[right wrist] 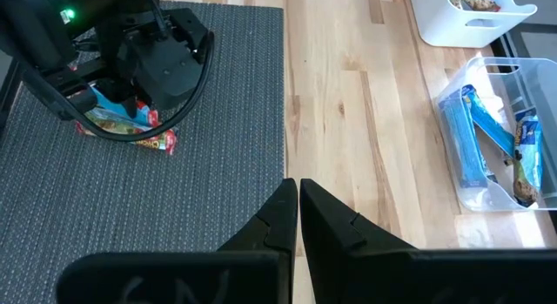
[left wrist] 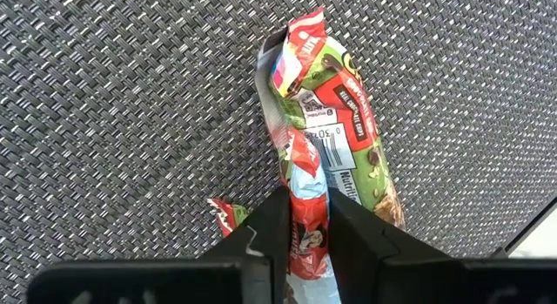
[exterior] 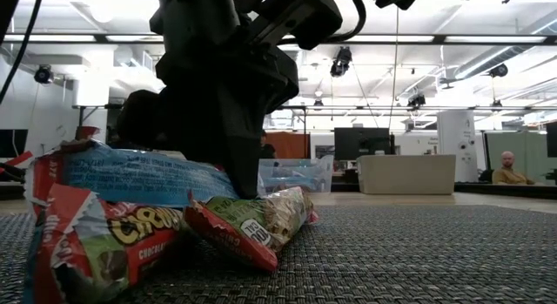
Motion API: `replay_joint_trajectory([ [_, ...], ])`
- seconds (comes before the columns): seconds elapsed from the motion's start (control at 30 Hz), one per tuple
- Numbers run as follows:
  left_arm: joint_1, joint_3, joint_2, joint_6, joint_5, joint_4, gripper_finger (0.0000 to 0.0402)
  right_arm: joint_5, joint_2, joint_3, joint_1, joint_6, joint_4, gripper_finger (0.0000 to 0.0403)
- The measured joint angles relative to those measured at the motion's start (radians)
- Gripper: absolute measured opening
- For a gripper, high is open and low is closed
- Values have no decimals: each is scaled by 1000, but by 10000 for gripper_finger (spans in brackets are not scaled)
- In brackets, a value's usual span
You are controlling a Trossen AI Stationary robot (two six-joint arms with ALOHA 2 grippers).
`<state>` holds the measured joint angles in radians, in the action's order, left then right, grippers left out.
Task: Pick and place Granola Bars by type
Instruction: Put the red granola bar into the white bin
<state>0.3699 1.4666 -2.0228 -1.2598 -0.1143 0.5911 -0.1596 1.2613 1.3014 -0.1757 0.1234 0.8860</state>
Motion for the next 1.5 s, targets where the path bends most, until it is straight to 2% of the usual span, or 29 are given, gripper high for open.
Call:
replay_joint_trajectory([
  [0.73,-7,7,8,7,-6,4,53,0,0,0,0,0,0,9],
  [1.17,-40,8,66,60,-5,41,53,0,1,0,0,0,0,9],
  [1.5,-92,5,157,134,2,123,53,1,2,0,-1,0,0,9],
])
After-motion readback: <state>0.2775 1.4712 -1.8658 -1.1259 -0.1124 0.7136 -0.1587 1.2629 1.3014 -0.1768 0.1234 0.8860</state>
